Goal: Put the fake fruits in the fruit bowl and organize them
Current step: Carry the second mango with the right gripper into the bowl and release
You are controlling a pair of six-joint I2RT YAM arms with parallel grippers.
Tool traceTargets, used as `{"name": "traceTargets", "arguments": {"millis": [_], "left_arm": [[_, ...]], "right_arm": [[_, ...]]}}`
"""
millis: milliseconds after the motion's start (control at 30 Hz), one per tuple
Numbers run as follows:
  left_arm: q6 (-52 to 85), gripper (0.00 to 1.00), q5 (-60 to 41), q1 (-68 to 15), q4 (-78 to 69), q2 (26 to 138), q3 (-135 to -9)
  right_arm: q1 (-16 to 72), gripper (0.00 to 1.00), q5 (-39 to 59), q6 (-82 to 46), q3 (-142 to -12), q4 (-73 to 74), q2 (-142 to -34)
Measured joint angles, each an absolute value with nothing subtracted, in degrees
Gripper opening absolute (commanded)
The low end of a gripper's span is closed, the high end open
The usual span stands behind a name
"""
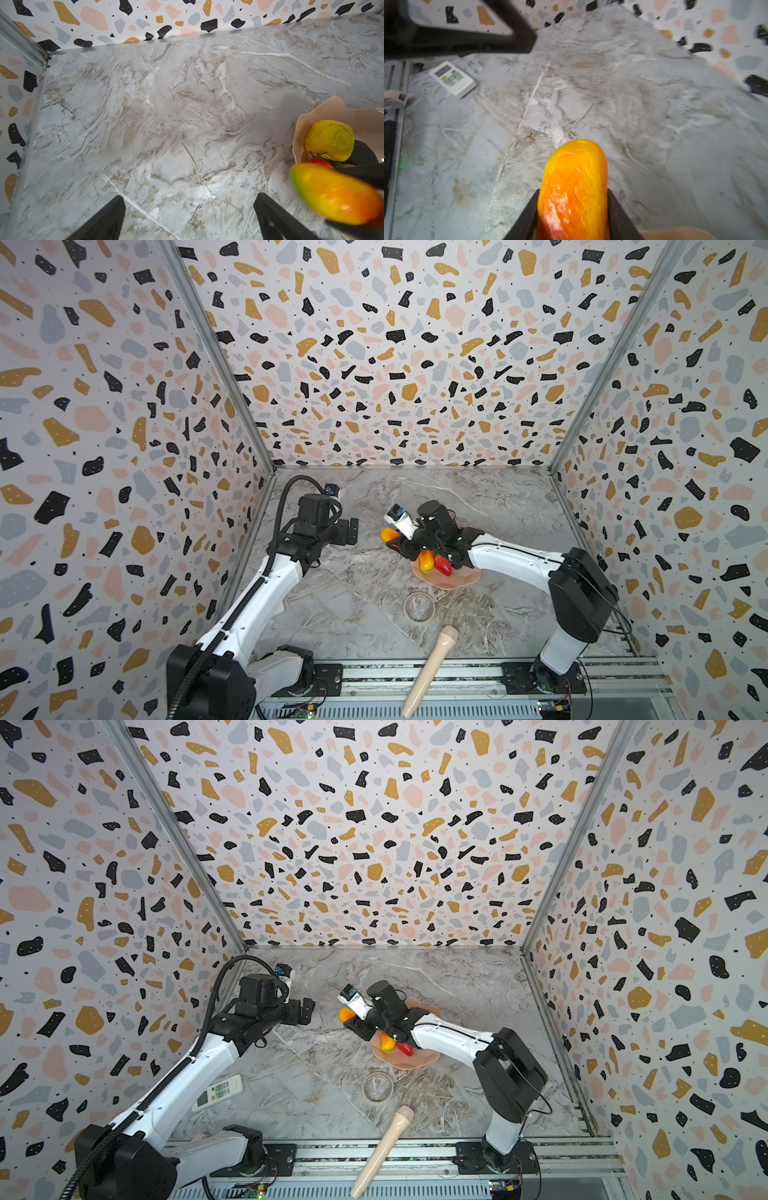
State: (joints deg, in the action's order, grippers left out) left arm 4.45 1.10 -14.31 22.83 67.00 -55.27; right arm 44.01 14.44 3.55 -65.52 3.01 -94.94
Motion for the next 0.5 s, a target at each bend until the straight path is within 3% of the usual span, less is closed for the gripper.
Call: {"name": "traceTargets", "arguments": {"millis": [267, 500], "left_arm": [[4.21, 1.0, 0.99, -14.31, 22.37, 67.55, -55.27], [4.12, 1.0, 0.64, -14.31, 22.22, 68.42, -55.27]], "right_arm": [[31.11, 0.11, 4.69, -0.05, -53.17, -0.54, -84.51], [26.22, 0.11, 0.71, -2.55, -49.95, -3.6, -83.64]]}}
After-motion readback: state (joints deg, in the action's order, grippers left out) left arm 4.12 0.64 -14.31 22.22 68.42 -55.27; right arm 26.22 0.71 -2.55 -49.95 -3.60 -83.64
